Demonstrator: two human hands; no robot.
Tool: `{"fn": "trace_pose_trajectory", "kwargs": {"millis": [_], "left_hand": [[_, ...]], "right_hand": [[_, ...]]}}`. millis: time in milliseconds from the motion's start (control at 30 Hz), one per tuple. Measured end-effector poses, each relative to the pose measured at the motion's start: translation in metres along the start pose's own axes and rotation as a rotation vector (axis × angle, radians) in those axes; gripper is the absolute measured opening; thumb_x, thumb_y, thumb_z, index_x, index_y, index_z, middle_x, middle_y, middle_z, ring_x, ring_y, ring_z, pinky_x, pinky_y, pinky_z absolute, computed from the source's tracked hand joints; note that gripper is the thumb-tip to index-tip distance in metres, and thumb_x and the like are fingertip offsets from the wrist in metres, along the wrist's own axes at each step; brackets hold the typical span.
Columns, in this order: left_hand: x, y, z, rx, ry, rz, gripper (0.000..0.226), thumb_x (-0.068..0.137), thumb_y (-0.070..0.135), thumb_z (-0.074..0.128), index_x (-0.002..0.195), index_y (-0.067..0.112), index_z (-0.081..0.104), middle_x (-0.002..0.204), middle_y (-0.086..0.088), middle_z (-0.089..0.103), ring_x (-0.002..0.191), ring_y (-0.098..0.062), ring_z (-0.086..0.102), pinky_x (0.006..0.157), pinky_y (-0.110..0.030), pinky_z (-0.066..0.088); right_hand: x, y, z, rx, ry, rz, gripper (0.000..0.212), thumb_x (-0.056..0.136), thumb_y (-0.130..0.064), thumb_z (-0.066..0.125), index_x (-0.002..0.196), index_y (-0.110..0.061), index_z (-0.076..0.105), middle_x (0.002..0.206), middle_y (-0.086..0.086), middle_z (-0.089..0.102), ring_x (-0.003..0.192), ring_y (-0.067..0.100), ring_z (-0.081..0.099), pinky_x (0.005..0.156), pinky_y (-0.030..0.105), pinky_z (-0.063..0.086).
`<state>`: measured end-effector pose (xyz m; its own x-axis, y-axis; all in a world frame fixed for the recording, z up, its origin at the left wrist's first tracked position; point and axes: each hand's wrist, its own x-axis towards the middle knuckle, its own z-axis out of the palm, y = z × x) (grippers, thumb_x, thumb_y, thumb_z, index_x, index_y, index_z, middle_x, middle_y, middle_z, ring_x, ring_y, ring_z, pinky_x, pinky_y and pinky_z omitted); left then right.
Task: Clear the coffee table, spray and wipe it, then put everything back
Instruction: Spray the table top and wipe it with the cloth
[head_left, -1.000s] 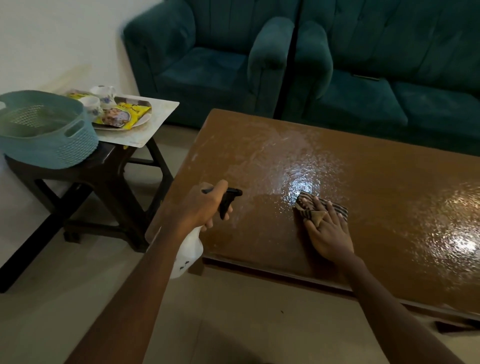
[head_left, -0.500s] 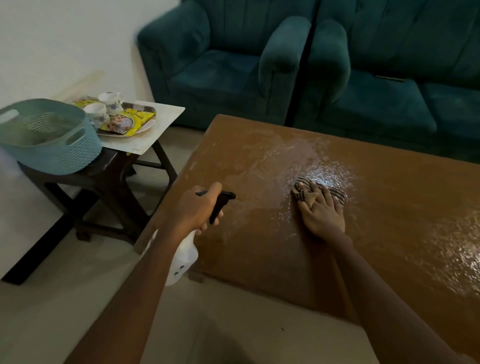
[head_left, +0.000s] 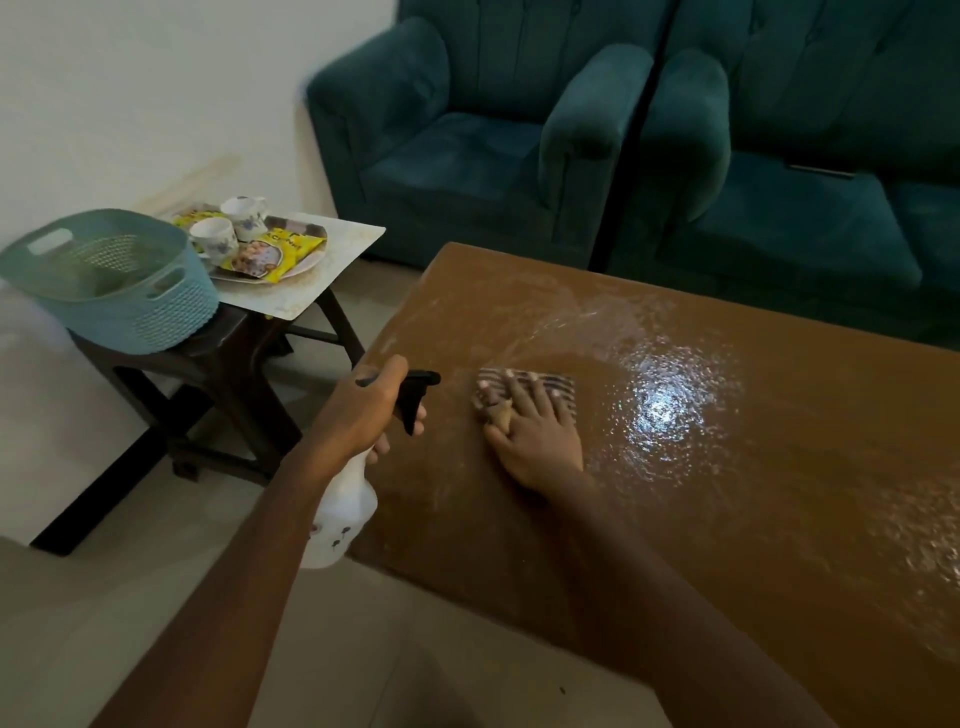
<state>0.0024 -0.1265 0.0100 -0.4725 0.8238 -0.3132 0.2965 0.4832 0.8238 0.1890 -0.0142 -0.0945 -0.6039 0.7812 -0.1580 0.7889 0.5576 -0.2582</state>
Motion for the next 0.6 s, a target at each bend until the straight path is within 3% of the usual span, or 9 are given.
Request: {"fn": "trace_pose_trajectory", "kwargs": {"millis": [100,167,300,433,533,600], "left_hand": [[0.007,0.006,0.0,-0.032,-0.004,0.003,0.065,0.096,0.058,0.03,0.083,0.013,0.075,0.075,-0.003,0.077,0.039,-0.01,0.048,0.041,-0.024,0.038],[0.012,0.009,0.001,-0.051,-0.022,0.005,0.064,0.094,0.058,0.032,0.084,0.012,0.075,0.076,-0.005,0.077,0.039,-0.011,0.047,0.039,-0.024,0.038],[0.025,0.018,0.004,-0.024,-0.071,0.046,0.061,0.096,0.054,0.033,0.083,0.01,0.074,0.077,-0.007,0.077,0.041,-0.014,0.047,0.041,-0.025,0.038],[0.039,0.026,0.003,0.006,-0.121,0.093,0.062,0.097,0.055,0.032,0.082,0.012,0.074,0.076,-0.005,0.076,0.042,-0.015,0.048,0.042,-0.026,0.039],[0.048,0.027,-0.002,-0.041,-0.14,0.129,0.06,0.1,0.05,0.032,0.086,0.009,0.073,0.077,-0.007,0.076,0.041,-0.014,0.047,0.04,-0.024,0.038],[0.055,0.029,-0.005,-0.053,-0.154,0.153,0.059,0.101,0.049,0.032,0.087,0.009,0.073,0.077,-0.008,0.076,0.042,-0.015,0.048,0.04,-0.024,0.038]], "right_hand": [[-0.032,-0.009,0.012,-0.034,-0.011,-0.214,0.062,0.094,-0.064,0.009,0.154,-0.049,0.006,0.161,-0.016,-0.015,0.148,0.014,-0.019,0.117,0.037,-0.013],[-0.053,0.004,0.016,-0.037,0.018,-0.227,0.062,0.091,-0.064,0.006,0.152,-0.052,0.004,0.161,-0.019,-0.013,0.147,0.01,-0.02,0.117,0.033,-0.014],[-0.068,0.034,0.01,-0.023,0.081,-0.038,0.061,0.09,-0.062,0.008,0.151,-0.054,0.007,0.159,-0.023,-0.012,0.148,0.007,-0.018,0.118,0.034,-0.003],[-0.044,0.054,-0.001,-0.016,0.098,0.218,0.058,0.098,-0.055,0.022,0.155,-0.041,0.021,0.164,-0.015,-0.008,0.15,0.012,-0.014,0.12,0.039,-0.002],[-0.011,0.036,-0.002,0.011,0.109,0.337,0.059,0.1,-0.057,0.022,0.155,-0.04,0.013,0.165,-0.01,-0.01,0.151,0.018,-0.015,0.122,0.043,-0.004],[0.005,0.016,-0.001,-0.006,0.106,0.275,0.059,0.1,-0.058,0.02,0.155,-0.042,0.006,0.165,-0.009,-0.012,0.15,0.02,-0.017,0.122,0.043,-0.006]]}}
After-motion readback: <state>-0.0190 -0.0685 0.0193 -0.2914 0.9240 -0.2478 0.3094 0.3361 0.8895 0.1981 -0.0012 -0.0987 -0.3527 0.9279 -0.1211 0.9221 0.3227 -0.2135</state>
